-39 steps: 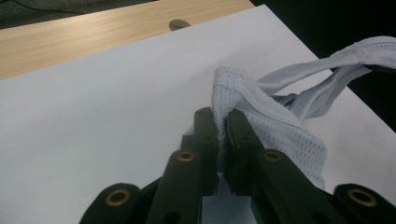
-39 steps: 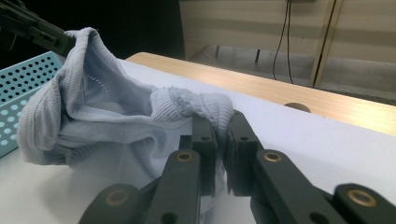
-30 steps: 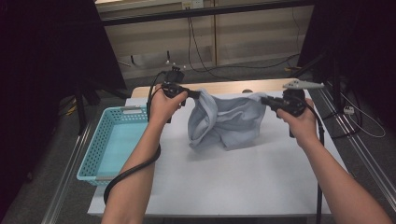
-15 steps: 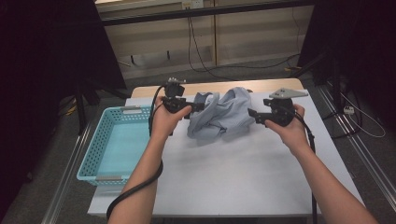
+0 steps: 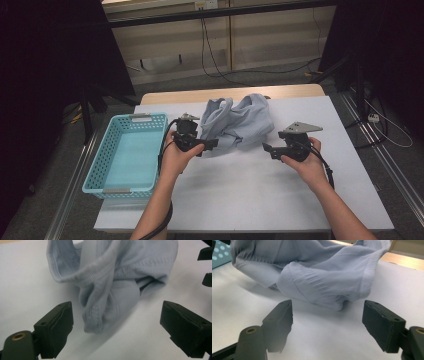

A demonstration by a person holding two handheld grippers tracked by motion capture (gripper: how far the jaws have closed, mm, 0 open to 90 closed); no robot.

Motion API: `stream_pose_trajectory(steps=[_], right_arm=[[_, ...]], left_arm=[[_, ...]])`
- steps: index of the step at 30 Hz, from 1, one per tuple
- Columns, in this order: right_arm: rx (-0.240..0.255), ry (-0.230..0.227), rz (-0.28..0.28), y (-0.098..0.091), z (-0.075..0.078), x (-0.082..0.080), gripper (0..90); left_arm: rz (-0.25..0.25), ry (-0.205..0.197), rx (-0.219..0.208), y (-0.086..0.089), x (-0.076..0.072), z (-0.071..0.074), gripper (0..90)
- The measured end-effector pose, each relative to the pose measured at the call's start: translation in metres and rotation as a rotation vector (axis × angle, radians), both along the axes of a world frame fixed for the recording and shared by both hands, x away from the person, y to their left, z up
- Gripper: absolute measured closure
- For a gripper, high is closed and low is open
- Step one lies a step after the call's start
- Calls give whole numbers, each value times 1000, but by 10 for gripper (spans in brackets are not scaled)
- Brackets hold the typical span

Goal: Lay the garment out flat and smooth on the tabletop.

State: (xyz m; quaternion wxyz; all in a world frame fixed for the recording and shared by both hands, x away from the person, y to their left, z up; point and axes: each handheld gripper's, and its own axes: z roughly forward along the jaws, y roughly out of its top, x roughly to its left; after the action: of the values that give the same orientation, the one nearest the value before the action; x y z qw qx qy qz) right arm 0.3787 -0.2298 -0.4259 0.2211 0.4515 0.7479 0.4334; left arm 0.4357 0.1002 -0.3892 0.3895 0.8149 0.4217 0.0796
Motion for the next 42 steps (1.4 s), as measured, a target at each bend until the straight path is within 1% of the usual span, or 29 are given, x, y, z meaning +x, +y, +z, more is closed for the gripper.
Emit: stream_pose_trajectory(steps=[1,3,4,6,9,10,11,12,14,15,16,18,20,21,22,24,26,28,29,31,32,33,35,37,38,40,42], right_arm=[[-2,3,2,1,-1,0,244],[0,11,2,4,-4,1,247],[-1,16,12,6,-5,1,254],[-9,12,21,11,-8,3,268],[-9,11,40,18,-10,4,282],[-11,12,46,21,-11,5,283],[-16,12,46,23,-12,6,283],[-23,4,41,24,-12,7,283],[-14,6,46,26,-11,7,284],[-17,3,49,27,-11,8,283],[-20,2,48,27,-11,7,283],[-24,11,54,27,-12,7,265],[-27,18,41,26,-14,6,239],[-27,25,41,25,-14,6,235],[-25,31,37,24,-15,6,224],[-20,37,32,23,-14,5,216],[-14,32,25,22,-13,5,215],[-16,32,21,21,-13,5,215],[-10,38,20,21,-13,4,215],[-14,40,23,21,-13,4,215],[-16,40,22,21,-13,4,215],[-15,39,26,22,-13,4,216],[-15,38,30,22,-13,3,218],[-15,33,35,23,-12,3,218],[-14,31,31,23,-12,3,213],[-10,25,31,25,-13,4,210],[-5,23,26,26,-13,5,210]], left_arm=[[4,3,-1,0,-1,-3,117],[10,3,11,1,-3,-9,116],[17,7,19,2,-4,-12,115],[27,1,29,2,-5,-17,115],[30,12,40,4,-4,-22,115],[41,13,31,3,-4,-24,115],[44,14,32,3,-4,-25,115],[37,16,46,4,-3,-26,115],[33,18,50,1,-3,-29,116],[28,18,53,0,-3,-31,117],[18,23,57,-2,-2,-33,121],[26,11,62,-5,0,-38,146],[37,13,54,-7,2,-43,161],[35,14,50,-8,3,-45,183],[21,16,57,-9,3,-47,222],[9,17,62,-14,4,-50,334],[-7,44,62,-16,5,-52,446],[0,70,33,-17,6,-52,543],[-4,80,25,-17,6,-52,587],[-3,91,16,-17,6,-53,711],[-3,105,10,-18,6,-53,739],[-9,110,16,-18,5,-53,753],[-7,119,0,-18,5,-51,769],[-7,117,-4,-16,4,-47,771],[-7,118,-19,-15,3,-44,772],[-4,116,-30,-13,2,-39,773],[-13,126,-41,-10,1,-35,774]])
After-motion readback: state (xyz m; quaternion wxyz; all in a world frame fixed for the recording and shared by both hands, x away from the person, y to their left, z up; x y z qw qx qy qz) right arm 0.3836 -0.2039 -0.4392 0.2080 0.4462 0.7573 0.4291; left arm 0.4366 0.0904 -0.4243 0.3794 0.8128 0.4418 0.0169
